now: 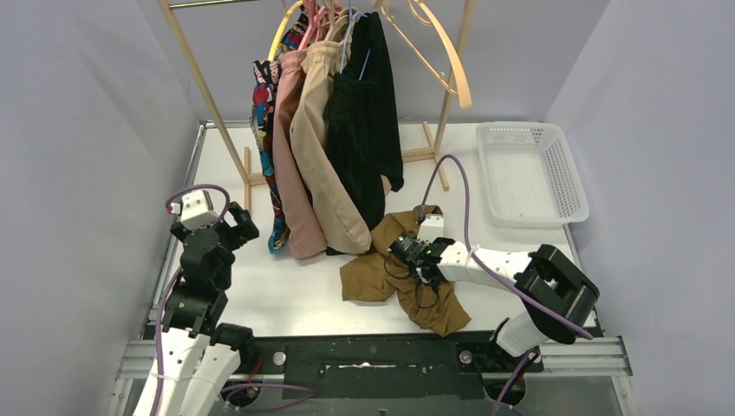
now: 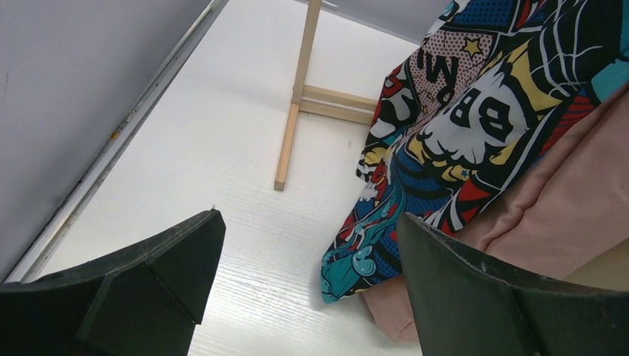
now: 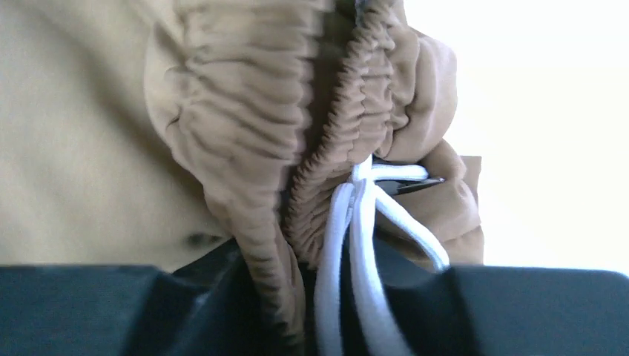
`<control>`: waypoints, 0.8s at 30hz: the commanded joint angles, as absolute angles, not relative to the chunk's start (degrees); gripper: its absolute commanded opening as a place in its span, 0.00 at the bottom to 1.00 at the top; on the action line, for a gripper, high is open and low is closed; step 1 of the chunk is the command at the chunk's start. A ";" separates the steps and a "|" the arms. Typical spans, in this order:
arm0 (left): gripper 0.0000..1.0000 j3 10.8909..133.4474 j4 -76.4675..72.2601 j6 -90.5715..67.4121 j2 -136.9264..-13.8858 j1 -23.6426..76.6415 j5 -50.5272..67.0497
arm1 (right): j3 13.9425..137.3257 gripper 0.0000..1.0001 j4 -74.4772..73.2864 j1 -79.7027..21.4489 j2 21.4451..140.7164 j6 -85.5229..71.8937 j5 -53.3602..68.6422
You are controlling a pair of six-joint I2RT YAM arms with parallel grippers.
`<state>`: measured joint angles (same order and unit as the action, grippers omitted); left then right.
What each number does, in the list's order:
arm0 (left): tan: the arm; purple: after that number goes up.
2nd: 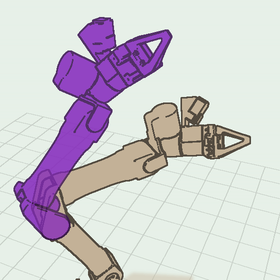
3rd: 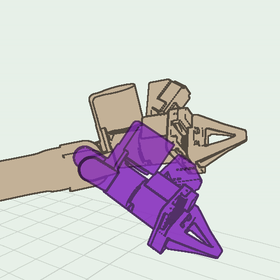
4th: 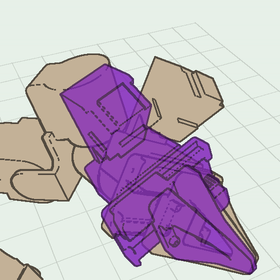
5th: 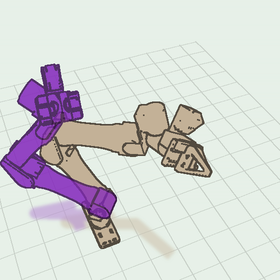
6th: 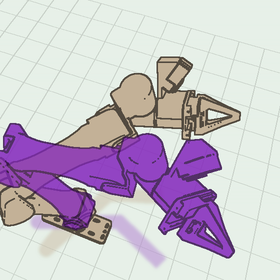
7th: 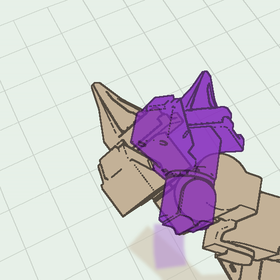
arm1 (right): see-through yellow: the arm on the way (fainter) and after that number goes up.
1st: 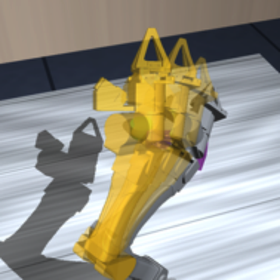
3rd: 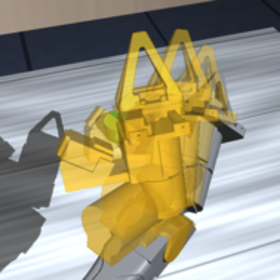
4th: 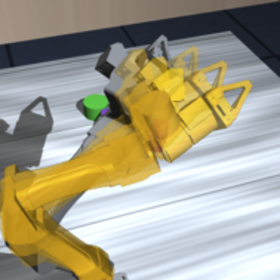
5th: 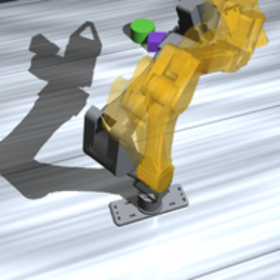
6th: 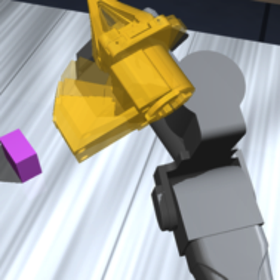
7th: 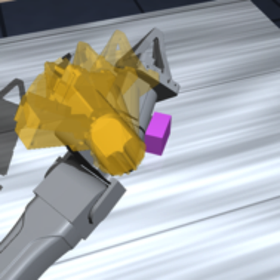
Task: Remove the shorts from the hanger
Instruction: Pick up the shorts at the center of the board.
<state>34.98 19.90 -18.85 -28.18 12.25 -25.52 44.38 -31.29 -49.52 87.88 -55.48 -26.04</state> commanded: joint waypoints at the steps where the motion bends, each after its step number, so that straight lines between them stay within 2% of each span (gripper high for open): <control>1: 0.87 35.01 16.35 -18.27 -27.94 11.87 -24.78 | 40.22 0.18 -30.61 -49.47 85.21 -56.93 -25.55; 3: 0.87 35.01 16.30 -18.21 -27.98 11.84 -24.94 | 41.05 0.10 -32.21 -48.84 81.08 -56.04 -29.00; 7: 0.87 35.03 16.27 -18.23 -28.12 11.78 -24.79 | 45.38 0.03 -37.36 -46.31 73.06 -53.82 -36.35; 16: 0.87 35.06 16.17 -18.19 -28.59 11.62 -24.88 | 56.23 0.00 -40.88 -40.53 58.29 -43.48 -42.66; 24: 0.87 35.03 16.17 -18.25 -28.82 11.44 -24.64 | 67.73 0.01 -42.02 -29.56 58.55 -31.89 -49.08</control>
<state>34.96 19.86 -18.85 -28.73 11.88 -25.21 61.34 -42.37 -35.35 57.52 -39.92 -42.11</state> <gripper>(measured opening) 0.868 0.163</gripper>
